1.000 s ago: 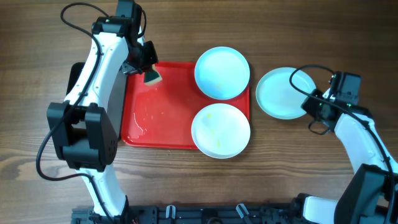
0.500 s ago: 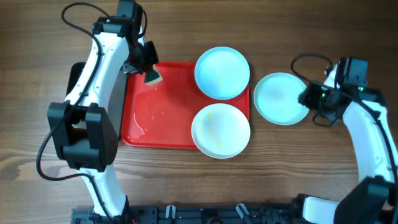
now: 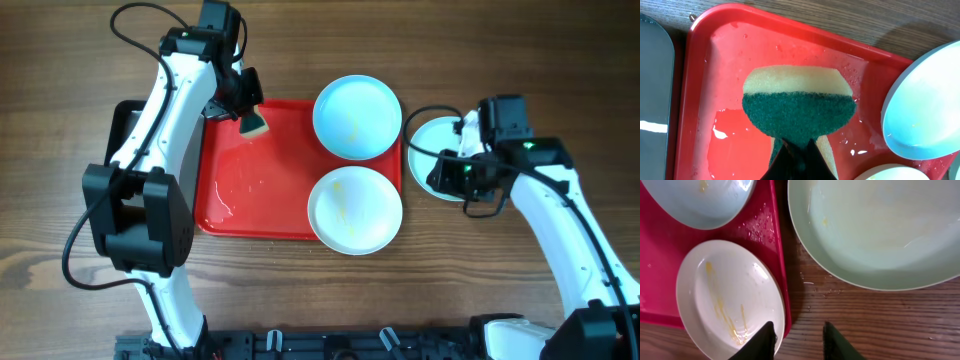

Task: Clean dirty plates on tray and stack at the side
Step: 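Move the right gripper to the rim of the lower plate on the tray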

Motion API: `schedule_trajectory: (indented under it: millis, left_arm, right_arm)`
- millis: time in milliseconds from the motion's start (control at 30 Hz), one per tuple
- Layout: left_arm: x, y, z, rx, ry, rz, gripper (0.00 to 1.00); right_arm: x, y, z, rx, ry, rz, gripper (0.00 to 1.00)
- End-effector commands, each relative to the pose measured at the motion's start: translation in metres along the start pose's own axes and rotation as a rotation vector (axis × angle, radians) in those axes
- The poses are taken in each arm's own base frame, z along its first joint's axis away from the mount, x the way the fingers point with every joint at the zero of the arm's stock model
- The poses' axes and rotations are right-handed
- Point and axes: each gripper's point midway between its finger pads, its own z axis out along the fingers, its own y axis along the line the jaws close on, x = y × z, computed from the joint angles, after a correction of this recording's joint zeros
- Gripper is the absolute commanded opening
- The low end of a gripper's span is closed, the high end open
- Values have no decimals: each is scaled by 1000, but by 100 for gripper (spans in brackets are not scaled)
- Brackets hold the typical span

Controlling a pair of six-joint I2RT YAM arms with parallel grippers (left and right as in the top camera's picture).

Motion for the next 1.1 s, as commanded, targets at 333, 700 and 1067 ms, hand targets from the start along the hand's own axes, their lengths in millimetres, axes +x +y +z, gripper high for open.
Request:
schedule_trajectory:
  millis: [333, 700, 1067]
  left_arm:
    - [-5, -1, 4, 0, -8, -12, 4]
    - [-5, -1, 4, 0, -8, -12, 4]
    - [-5, -1, 4, 1, -8, -12, 4]
  right_arm:
    - [32, 21, 58, -21, 90, -132, 31]
    - [47, 27, 89, -1, 176, -189, 21]
    - [50, 38, 86, -19, 189, -210, 4]
